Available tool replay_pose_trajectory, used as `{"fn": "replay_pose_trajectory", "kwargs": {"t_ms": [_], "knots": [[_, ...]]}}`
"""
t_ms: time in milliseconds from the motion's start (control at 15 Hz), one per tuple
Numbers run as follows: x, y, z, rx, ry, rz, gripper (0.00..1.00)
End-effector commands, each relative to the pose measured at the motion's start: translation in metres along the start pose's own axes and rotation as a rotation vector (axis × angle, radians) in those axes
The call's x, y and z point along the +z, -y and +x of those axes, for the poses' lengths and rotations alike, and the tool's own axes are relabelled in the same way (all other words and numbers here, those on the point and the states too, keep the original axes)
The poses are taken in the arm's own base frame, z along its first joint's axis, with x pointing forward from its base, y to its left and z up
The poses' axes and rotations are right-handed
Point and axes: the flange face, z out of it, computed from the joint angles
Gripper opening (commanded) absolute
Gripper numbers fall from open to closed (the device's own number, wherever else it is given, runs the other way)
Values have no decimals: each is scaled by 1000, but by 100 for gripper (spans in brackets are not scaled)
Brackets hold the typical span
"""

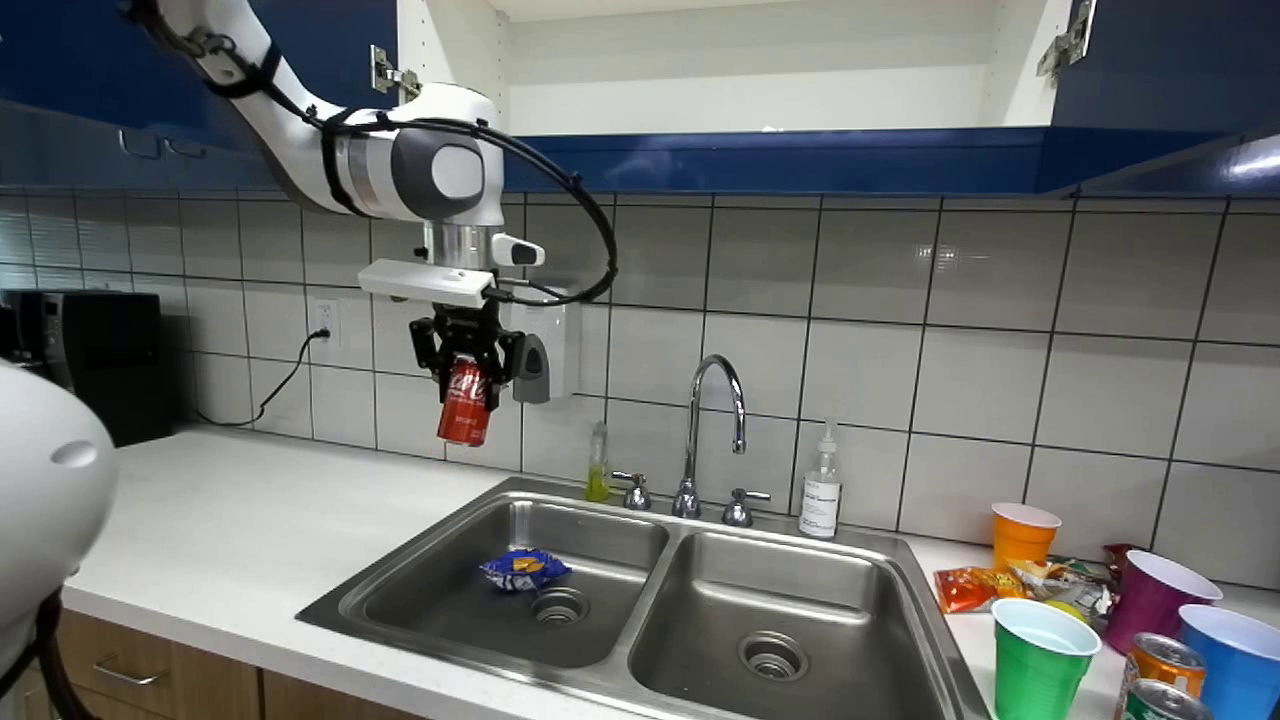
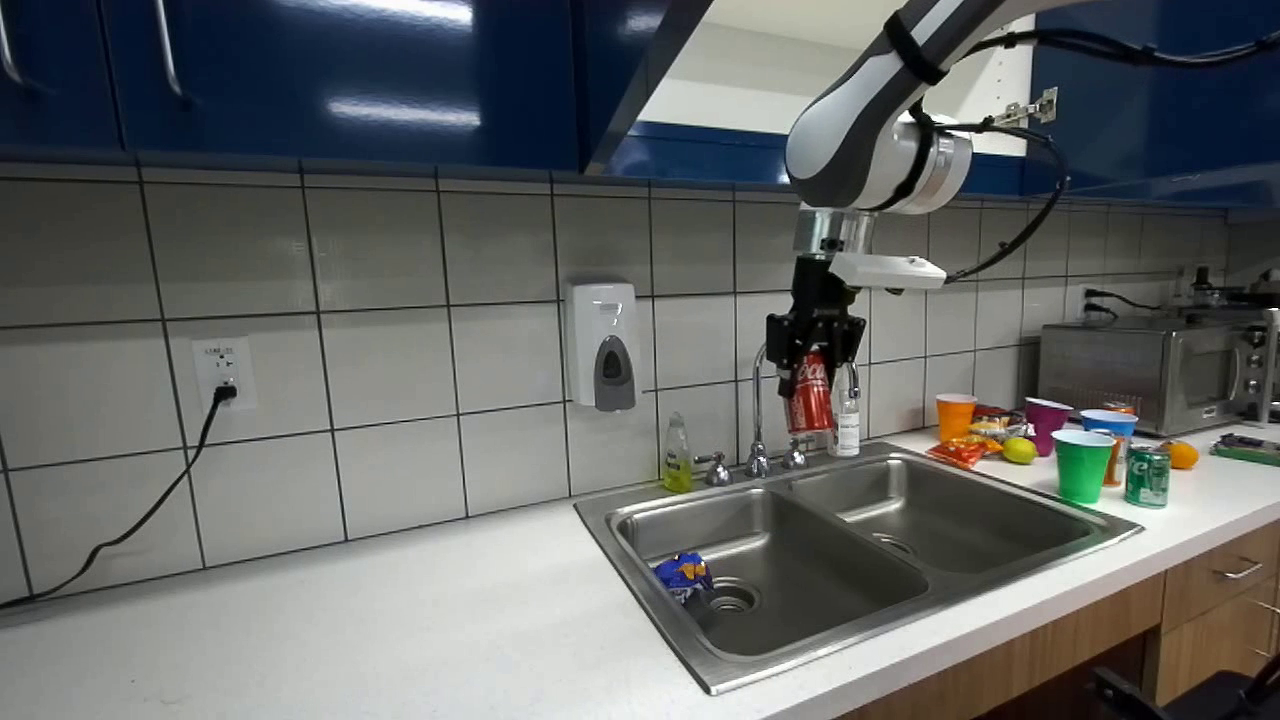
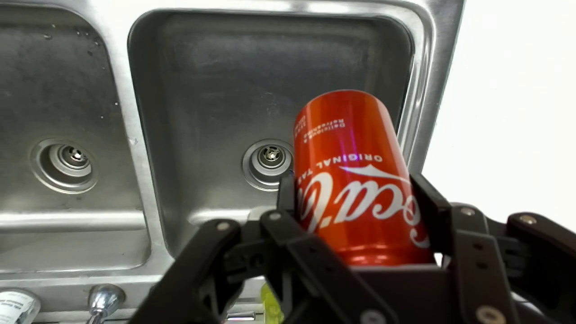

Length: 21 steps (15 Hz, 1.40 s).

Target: Put the red can in the open upper cabinet.

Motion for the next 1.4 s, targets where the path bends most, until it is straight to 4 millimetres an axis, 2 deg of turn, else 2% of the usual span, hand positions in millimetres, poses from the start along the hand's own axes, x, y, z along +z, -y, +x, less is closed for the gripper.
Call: {"fn": "replay_pose_trajectory", "kwargs": {"t_ms": [0, 933, 1333], "knots": [[-28, -4, 5, -21, -6, -11, 38], [-97, 5, 2, -33, 5, -9, 38], [-119, 6, 2, -34, 1, -19, 38]]}}
